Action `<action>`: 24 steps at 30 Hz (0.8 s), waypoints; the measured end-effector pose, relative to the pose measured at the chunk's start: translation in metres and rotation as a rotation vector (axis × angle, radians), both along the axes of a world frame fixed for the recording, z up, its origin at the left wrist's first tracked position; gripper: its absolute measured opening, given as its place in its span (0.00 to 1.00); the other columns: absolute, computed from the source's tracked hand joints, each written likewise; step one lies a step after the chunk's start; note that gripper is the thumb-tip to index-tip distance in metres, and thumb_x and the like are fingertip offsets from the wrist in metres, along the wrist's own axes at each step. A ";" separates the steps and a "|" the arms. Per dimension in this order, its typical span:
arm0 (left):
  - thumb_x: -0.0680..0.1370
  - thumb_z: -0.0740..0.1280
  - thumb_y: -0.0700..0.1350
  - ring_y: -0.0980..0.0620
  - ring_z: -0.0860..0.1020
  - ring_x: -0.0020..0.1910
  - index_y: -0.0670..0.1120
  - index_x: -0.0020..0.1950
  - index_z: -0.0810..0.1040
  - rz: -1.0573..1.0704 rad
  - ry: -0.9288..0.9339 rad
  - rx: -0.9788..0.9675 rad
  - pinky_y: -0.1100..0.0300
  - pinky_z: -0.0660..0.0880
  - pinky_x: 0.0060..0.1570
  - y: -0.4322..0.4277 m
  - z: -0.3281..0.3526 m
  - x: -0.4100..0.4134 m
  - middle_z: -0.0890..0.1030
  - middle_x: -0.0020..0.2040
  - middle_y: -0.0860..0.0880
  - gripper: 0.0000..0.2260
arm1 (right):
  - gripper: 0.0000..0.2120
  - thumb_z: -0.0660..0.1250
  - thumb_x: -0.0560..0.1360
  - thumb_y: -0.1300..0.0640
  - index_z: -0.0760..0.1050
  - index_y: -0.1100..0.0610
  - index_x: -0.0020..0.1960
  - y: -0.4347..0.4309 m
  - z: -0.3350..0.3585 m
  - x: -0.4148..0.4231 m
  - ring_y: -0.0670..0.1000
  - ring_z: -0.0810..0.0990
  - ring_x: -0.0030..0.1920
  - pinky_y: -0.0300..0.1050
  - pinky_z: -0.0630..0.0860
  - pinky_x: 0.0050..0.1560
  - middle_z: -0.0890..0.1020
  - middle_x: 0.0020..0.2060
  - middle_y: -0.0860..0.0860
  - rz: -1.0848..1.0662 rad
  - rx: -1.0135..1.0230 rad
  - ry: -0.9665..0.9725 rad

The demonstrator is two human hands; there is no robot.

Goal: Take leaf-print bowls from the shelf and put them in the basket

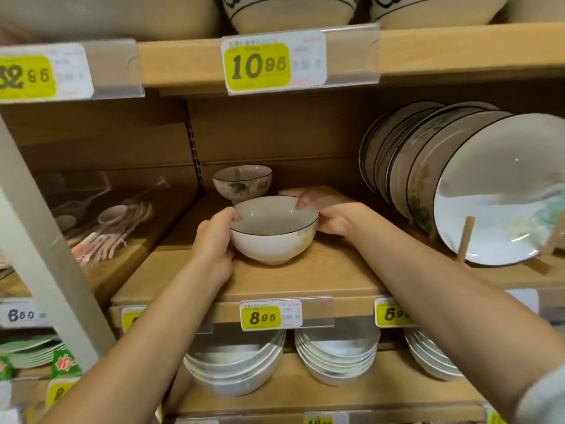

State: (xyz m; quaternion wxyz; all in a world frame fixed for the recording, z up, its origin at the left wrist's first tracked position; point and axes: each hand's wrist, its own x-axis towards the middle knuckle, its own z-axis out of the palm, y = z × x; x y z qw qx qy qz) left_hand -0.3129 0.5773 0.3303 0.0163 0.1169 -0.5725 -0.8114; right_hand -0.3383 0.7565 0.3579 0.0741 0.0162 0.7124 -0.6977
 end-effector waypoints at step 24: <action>0.79 0.57 0.55 0.49 0.80 0.55 0.50 0.62 0.75 -0.042 0.145 -0.001 0.50 0.76 0.60 0.006 0.001 0.016 0.81 0.57 0.46 0.17 | 0.17 0.61 0.77 0.38 0.74 0.52 0.50 -0.041 -0.024 0.000 0.55 0.84 0.47 0.51 0.80 0.54 0.84 0.44 0.55 -0.346 -0.428 -0.007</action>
